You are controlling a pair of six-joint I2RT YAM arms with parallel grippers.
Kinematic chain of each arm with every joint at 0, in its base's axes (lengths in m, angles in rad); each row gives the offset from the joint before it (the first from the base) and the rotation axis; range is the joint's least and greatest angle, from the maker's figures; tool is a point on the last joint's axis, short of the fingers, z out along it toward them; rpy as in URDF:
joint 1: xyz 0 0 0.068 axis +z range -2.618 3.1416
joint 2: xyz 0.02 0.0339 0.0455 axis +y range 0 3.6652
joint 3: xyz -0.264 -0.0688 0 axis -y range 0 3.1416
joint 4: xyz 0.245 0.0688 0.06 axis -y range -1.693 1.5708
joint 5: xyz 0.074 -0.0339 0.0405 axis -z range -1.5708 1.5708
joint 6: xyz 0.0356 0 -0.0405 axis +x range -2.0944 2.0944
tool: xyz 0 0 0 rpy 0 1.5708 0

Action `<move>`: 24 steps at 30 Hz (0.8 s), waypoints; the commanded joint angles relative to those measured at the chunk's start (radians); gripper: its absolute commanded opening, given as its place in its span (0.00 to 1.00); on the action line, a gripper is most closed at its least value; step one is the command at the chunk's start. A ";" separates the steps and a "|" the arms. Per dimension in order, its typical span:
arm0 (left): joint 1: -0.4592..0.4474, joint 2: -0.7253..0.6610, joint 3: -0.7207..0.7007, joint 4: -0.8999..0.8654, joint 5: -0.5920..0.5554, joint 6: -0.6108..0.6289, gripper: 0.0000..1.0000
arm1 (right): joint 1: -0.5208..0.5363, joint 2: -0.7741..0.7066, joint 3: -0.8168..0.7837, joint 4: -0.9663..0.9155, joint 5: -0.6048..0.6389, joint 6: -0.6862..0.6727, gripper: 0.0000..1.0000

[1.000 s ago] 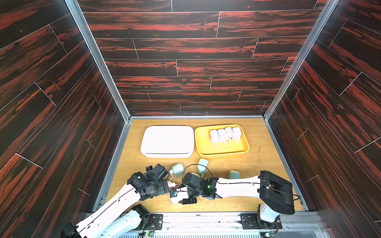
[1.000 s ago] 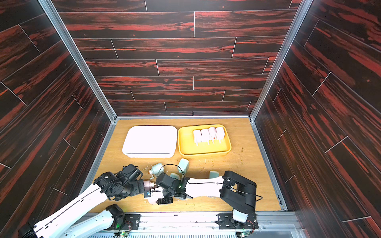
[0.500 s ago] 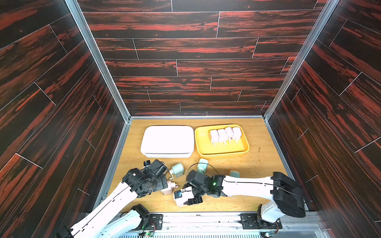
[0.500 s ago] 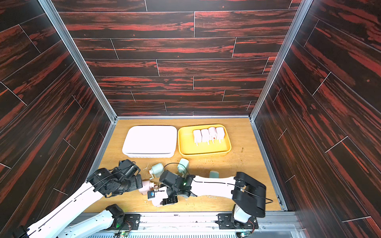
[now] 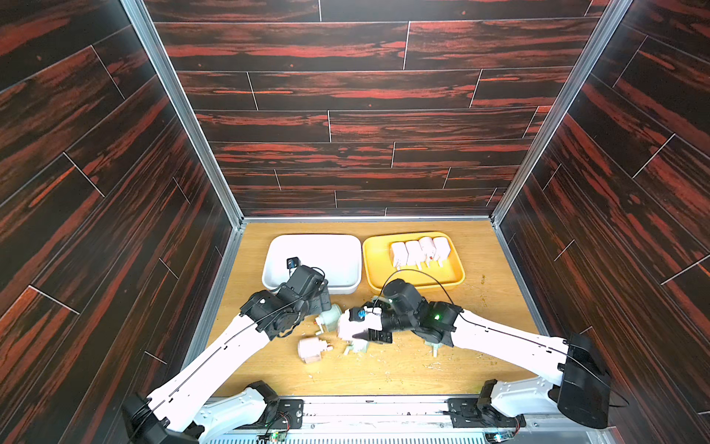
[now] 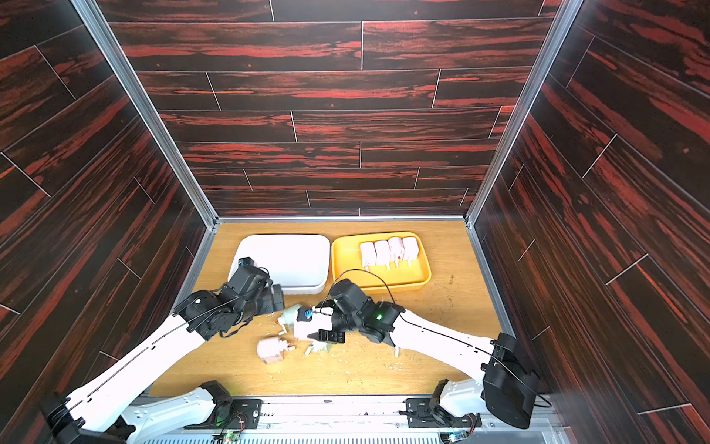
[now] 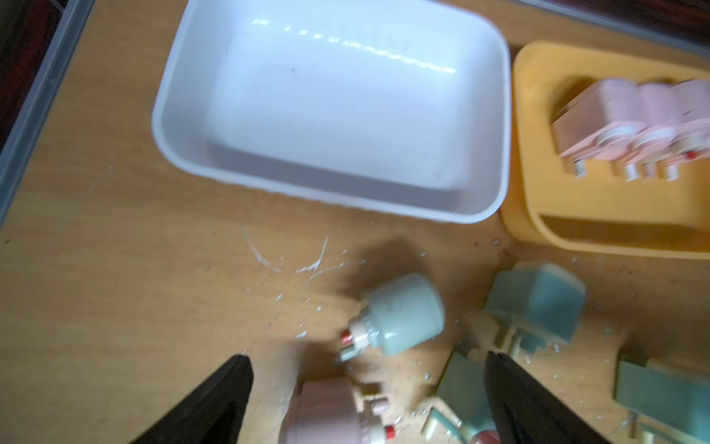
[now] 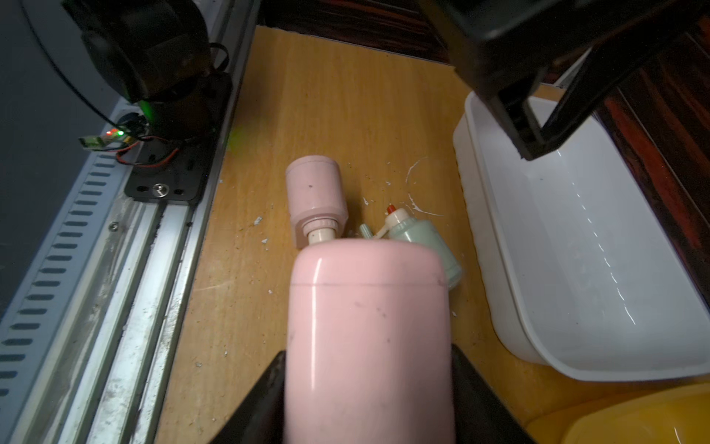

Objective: Place the pencil sharpeners by color into the storage box
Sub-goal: Pick up the pencil sharpener from the center of the board, then place the pencil sharpener in the storage box.

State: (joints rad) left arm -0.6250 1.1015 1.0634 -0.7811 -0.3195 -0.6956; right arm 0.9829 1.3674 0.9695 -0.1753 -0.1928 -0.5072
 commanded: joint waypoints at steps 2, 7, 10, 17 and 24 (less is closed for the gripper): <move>-0.001 0.078 -0.003 0.281 -0.006 0.073 1.00 | -0.082 -0.005 0.042 0.080 0.113 0.141 0.00; 0.022 0.228 0.082 0.332 0.081 0.082 1.00 | -0.168 0.023 0.080 0.128 0.297 0.338 0.00; 0.025 0.295 0.113 0.379 0.069 0.089 1.00 | -0.209 0.063 0.119 0.110 0.393 0.419 0.00; 0.057 0.419 0.149 0.420 0.094 0.079 1.00 | -0.234 0.190 0.245 0.090 0.575 0.568 0.00; 0.063 0.507 0.180 0.464 0.098 0.073 1.00 | -0.238 0.314 0.345 0.061 0.798 0.653 0.00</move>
State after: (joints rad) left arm -0.5652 1.5879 1.2049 -0.3435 -0.2268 -0.6212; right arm 0.7467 1.6566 1.2678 -0.1150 0.4675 0.0769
